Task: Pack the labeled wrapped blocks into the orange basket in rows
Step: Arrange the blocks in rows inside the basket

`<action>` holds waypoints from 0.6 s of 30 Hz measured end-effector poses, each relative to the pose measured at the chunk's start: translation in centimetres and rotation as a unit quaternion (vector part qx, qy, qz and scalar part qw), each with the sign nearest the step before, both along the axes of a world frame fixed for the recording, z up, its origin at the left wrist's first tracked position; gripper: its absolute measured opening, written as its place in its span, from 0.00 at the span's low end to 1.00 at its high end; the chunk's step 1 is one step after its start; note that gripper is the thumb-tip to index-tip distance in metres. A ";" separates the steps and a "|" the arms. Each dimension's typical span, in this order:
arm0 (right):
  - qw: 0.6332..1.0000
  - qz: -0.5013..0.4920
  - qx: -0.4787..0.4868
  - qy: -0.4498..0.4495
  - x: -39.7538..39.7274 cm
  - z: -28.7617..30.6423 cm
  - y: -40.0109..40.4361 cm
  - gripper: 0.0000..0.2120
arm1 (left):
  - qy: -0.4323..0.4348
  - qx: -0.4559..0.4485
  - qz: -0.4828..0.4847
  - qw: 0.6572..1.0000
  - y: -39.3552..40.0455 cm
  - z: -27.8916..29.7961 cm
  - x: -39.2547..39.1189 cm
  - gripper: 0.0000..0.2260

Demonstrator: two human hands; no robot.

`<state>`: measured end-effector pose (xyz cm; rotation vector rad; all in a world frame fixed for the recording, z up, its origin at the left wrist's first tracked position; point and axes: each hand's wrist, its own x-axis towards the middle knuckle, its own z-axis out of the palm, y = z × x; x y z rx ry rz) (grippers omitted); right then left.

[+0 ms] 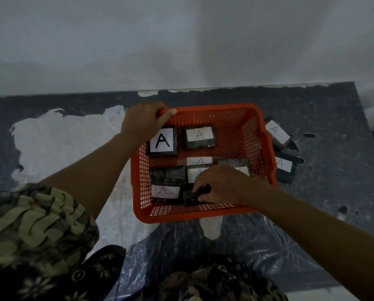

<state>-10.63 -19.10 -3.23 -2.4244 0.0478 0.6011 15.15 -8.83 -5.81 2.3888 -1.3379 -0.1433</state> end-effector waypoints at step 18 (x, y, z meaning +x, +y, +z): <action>0.994 -0.097 0.052 0.009 -2.4 -0.9 -0.8 0.16 | 0.003 0.004 -0.001 1.000 0.0 0.0 0.1 0.24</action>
